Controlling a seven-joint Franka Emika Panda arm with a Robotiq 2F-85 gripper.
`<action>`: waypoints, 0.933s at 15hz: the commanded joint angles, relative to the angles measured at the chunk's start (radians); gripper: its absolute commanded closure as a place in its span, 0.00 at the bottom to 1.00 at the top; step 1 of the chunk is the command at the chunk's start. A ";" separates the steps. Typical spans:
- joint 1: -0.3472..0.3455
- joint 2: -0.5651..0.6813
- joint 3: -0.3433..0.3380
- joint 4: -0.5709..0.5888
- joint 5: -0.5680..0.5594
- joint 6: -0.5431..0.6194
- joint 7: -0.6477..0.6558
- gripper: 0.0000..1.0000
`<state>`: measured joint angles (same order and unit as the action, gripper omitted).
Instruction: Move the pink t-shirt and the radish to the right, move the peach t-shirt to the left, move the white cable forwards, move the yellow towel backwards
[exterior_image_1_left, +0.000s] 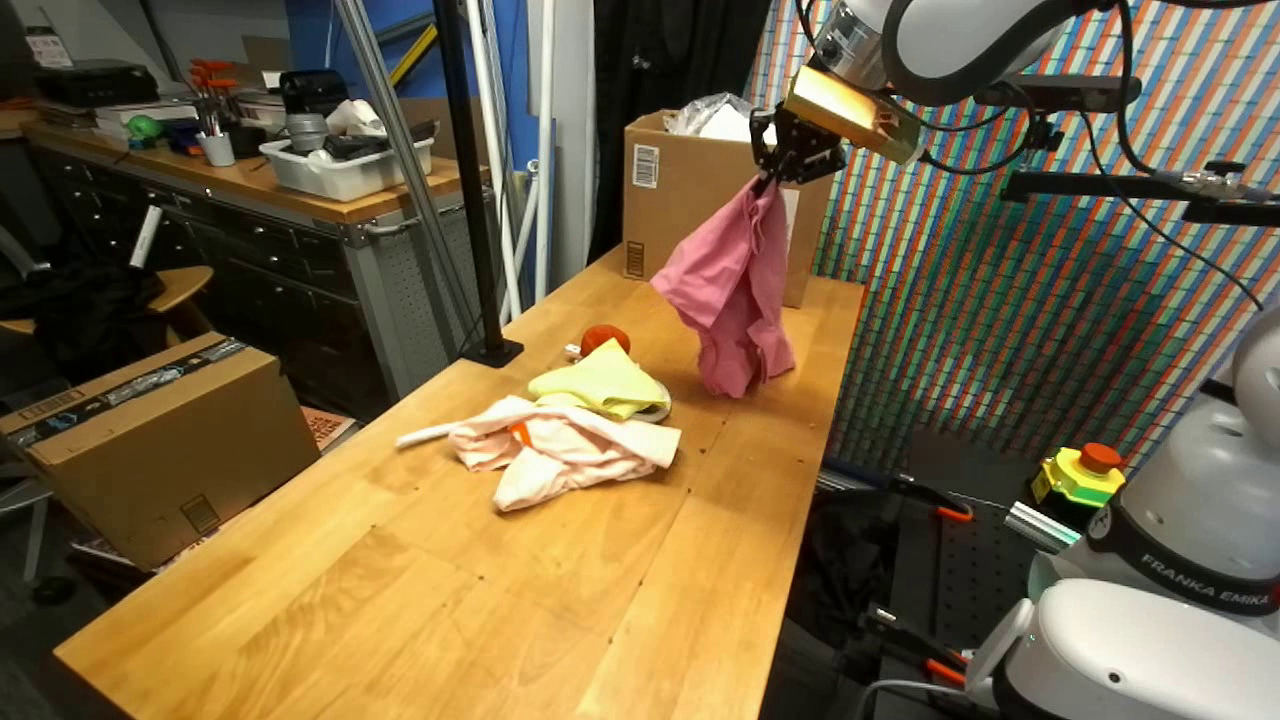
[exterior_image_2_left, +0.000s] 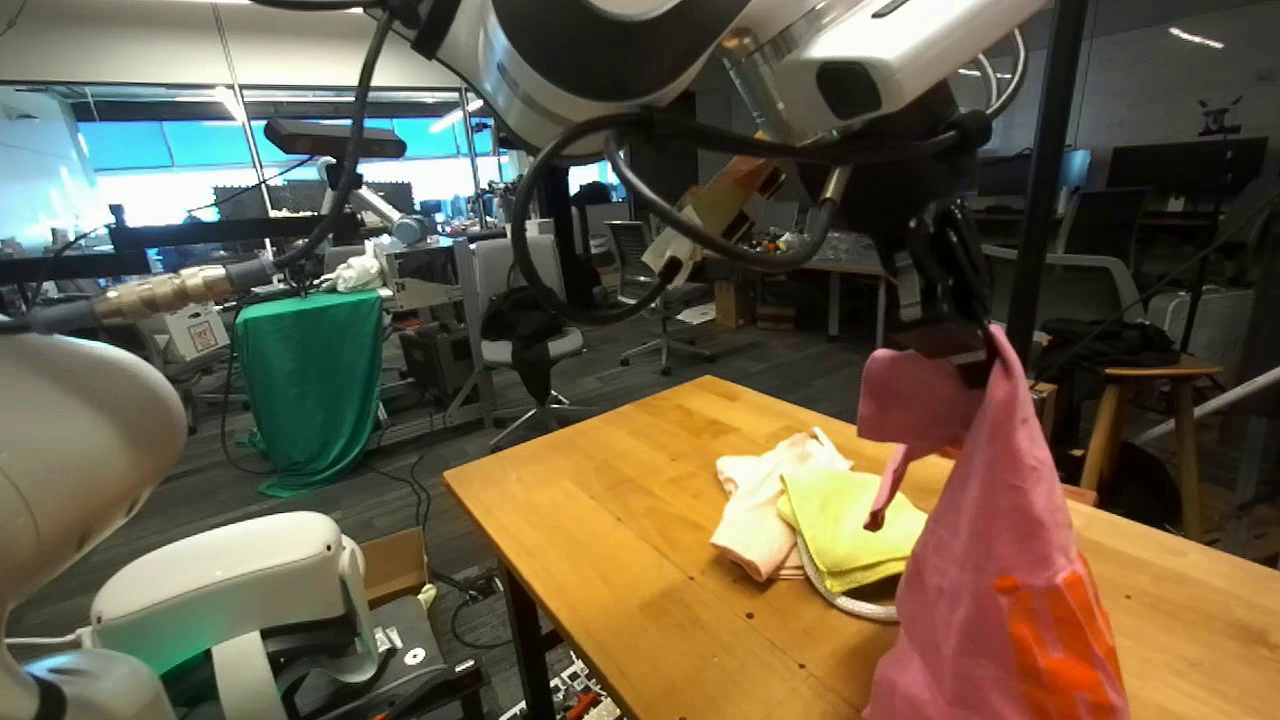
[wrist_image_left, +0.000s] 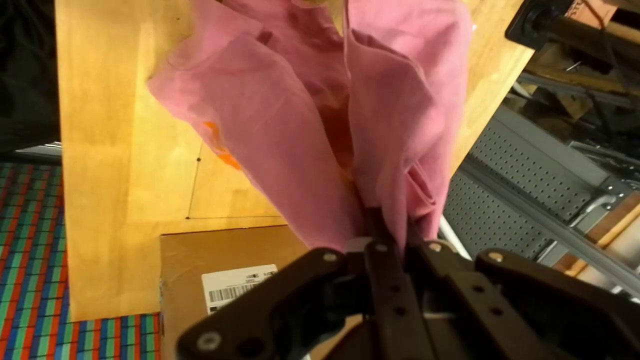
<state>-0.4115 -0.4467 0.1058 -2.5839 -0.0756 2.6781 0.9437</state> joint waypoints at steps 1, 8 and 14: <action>-0.075 0.011 0.014 0.016 -0.083 -0.010 0.117 0.93; -0.187 0.055 0.002 0.031 -0.239 -0.006 0.323 0.93; -0.310 0.099 0.054 0.053 -0.478 0.034 0.656 0.93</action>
<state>-0.6556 -0.3806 0.1201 -2.5684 -0.4356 2.6809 1.4290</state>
